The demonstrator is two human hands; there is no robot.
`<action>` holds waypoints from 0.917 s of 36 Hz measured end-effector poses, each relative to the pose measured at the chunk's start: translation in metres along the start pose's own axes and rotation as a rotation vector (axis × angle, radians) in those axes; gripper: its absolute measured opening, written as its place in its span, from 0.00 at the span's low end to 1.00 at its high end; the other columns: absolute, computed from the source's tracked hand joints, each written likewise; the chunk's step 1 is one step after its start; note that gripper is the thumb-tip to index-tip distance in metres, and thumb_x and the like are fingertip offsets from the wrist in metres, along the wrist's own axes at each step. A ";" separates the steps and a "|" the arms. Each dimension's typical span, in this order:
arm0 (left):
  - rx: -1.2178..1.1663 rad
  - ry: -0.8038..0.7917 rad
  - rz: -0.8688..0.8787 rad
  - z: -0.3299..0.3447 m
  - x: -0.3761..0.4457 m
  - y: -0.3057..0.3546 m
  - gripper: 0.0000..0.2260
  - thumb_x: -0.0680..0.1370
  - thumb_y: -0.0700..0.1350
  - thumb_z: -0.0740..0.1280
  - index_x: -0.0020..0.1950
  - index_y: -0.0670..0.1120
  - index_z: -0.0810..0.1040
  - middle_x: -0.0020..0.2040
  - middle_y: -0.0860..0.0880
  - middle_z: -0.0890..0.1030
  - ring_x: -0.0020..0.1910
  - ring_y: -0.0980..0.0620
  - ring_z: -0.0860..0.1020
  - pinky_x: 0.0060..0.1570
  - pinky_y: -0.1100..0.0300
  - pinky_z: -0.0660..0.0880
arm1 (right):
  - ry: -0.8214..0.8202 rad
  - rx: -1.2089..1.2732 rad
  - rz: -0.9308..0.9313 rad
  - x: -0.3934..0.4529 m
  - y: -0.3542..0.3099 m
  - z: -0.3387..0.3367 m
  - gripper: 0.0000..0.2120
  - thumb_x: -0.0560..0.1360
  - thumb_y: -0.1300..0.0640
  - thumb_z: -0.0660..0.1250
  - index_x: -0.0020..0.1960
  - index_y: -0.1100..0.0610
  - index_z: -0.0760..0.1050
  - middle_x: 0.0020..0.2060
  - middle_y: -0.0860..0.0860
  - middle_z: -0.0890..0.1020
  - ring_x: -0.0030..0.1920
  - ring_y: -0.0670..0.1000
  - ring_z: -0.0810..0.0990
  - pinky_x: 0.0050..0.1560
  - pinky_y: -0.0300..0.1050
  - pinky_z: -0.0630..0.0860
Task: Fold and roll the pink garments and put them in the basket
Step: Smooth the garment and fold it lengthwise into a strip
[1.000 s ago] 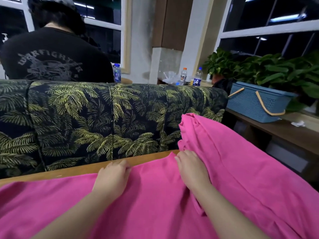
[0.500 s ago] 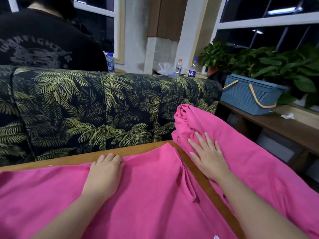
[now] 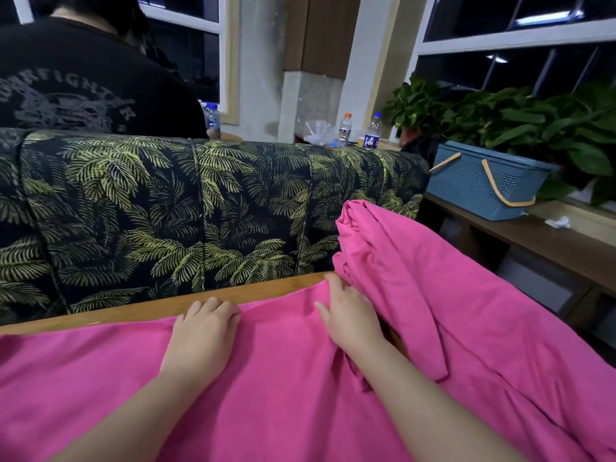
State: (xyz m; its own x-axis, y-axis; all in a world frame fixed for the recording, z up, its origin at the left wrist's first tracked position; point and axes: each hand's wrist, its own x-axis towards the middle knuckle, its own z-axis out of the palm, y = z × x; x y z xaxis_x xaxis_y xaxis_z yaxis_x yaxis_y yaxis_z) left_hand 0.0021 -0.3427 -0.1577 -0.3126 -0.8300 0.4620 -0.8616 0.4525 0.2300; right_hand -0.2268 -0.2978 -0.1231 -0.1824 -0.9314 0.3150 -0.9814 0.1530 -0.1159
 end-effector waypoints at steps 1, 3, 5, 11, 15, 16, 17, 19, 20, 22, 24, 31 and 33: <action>-0.030 -0.014 -0.026 -0.002 0.002 0.001 0.07 0.80 0.46 0.63 0.47 0.49 0.81 0.44 0.50 0.80 0.45 0.42 0.77 0.40 0.52 0.70 | -0.002 0.022 0.017 0.001 -0.001 0.002 0.19 0.80 0.55 0.60 0.68 0.57 0.62 0.56 0.57 0.79 0.57 0.58 0.77 0.53 0.50 0.71; -0.076 -0.066 -0.069 -0.007 0.007 0.003 0.09 0.81 0.48 0.60 0.54 0.50 0.79 0.52 0.51 0.81 0.53 0.44 0.76 0.48 0.51 0.69 | 0.050 0.051 0.036 0.003 -0.001 0.004 0.12 0.79 0.63 0.58 0.62 0.58 0.64 0.50 0.58 0.81 0.51 0.60 0.80 0.44 0.50 0.71; -0.092 -0.072 -0.082 -0.013 0.015 0.007 0.11 0.82 0.50 0.57 0.57 0.51 0.77 0.53 0.51 0.82 0.56 0.45 0.77 0.51 0.53 0.69 | 0.082 0.097 0.039 0.004 0.004 0.003 0.10 0.78 0.67 0.56 0.57 0.59 0.66 0.48 0.58 0.80 0.50 0.60 0.80 0.43 0.49 0.68; -0.002 -0.211 -0.147 -0.008 0.036 0.013 0.09 0.82 0.49 0.56 0.54 0.49 0.74 0.52 0.47 0.82 0.52 0.43 0.79 0.48 0.54 0.71 | -0.003 0.081 0.099 0.016 0.017 0.004 0.17 0.74 0.70 0.55 0.55 0.59 0.78 0.53 0.55 0.81 0.55 0.56 0.78 0.54 0.47 0.70; 0.144 -0.242 -0.149 -0.001 0.034 0.020 0.08 0.82 0.48 0.54 0.54 0.48 0.70 0.52 0.48 0.80 0.53 0.44 0.78 0.45 0.54 0.65 | -0.022 0.029 0.123 0.019 0.022 0.014 0.13 0.76 0.67 0.58 0.53 0.59 0.80 0.53 0.55 0.80 0.55 0.56 0.78 0.54 0.46 0.69; 0.165 -0.235 -0.152 0.000 0.032 0.021 0.08 0.82 0.47 0.53 0.54 0.48 0.69 0.53 0.47 0.80 0.53 0.45 0.78 0.45 0.54 0.65 | -0.019 0.026 0.124 0.019 0.022 0.015 0.13 0.77 0.66 0.58 0.55 0.58 0.79 0.53 0.55 0.79 0.56 0.56 0.78 0.55 0.45 0.69; 0.178 -0.230 -0.157 0.001 0.031 0.022 0.08 0.82 0.47 0.53 0.55 0.47 0.69 0.54 0.47 0.79 0.54 0.45 0.77 0.47 0.54 0.66 | -0.017 0.029 0.124 0.019 0.023 0.015 0.14 0.78 0.65 0.58 0.56 0.58 0.79 0.54 0.56 0.78 0.56 0.56 0.77 0.56 0.45 0.69; 0.186 -0.227 -0.169 0.001 0.029 0.023 0.08 0.82 0.46 0.53 0.56 0.46 0.68 0.55 0.47 0.78 0.55 0.45 0.77 0.50 0.53 0.68 | -0.009 0.042 0.124 0.019 0.023 0.016 0.14 0.78 0.65 0.58 0.57 0.59 0.79 0.54 0.56 0.78 0.56 0.57 0.77 0.56 0.46 0.69; 0.188 -0.231 -0.172 0.000 0.028 0.023 0.08 0.82 0.46 0.52 0.56 0.46 0.68 0.56 0.47 0.78 0.56 0.45 0.77 0.51 0.53 0.69 | -0.010 0.047 0.119 0.019 0.023 0.016 0.13 0.78 0.65 0.58 0.56 0.59 0.79 0.54 0.56 0.78 0.56 0.57 0.77 0.56 0.46 0.69; 0.184 -0.243 -0.181 -0.001 0.029 0.023 0.07 0.82 0.45 0.52 0.56 0.45 0.67 0.56 0.46 0.78 0.56 0.45 0.77 0.52 0.53 0.69 | -0.014 0.065 0.105 0.021 0.024 0.016 0.14 0.77 0.67 0.59 0.55 0.60 0.80 0.54 0.56 0.78 0.56 0.57 0.77 0.56 0.45 0.68; 0.168 -0.266 -0.189 -0.004 0.030 0.023 0.05 0.81 0.44 0.53 0.54 0.45 0.66 0.56 0.46 0.78 0.56 0.45 0.77 0.52 0.53 0.70 | -0.019 0.083 0.099 0.023 0.024 0.015 0.15 0.75 0.69 0.59 0.55 0.61 0.81 0.53 0.56 0.78 0.56 0.56 0.77 0.56 0.45 0.69; 0.126 -0.341 -0.224 -0.013 0.036 0.029 0.03 0.79 0.37 0.53 0.48 0.45 0.61 0.55 0.43 0.79 0.55 0.41 0.78 0.47 0.53 0.69 | -0.103 0.005 0.136 0.028 0.020 0.010 0.15 0.77 0.67 0.58 0.55 0.55 0.80 0.58 0.52 0.76 0.59 0.54 0.77 0.53 0.45 0.72; 0.136 -0.353 -0.235 -0.012 0.038 0.031 0.04 0.79 0.37 0.52 0.50 0.45 0.63 0.56 0.44 0.78 0.56 0.42 0.78 0.48 0.53 0.69 | -0.133 0.000 0.151 0.030 0.018 0.008 0.17 0.77 0.66 0.58 0.59 0.53 0.79 0.61 0.51 0.75 0.61 0.54 0.76 0.56 0.46 0.73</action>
State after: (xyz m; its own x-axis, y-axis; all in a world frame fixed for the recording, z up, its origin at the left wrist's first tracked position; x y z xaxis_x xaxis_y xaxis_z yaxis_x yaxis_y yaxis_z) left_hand -0.0317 -0.3559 -0.1228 -0.1987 -0.9764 0.0844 -0.9630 0.2105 0.1682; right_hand -0.2495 -0.3261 -0.1235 -0.3178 -0.9334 0.1664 -0.9436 0.2941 -0.1523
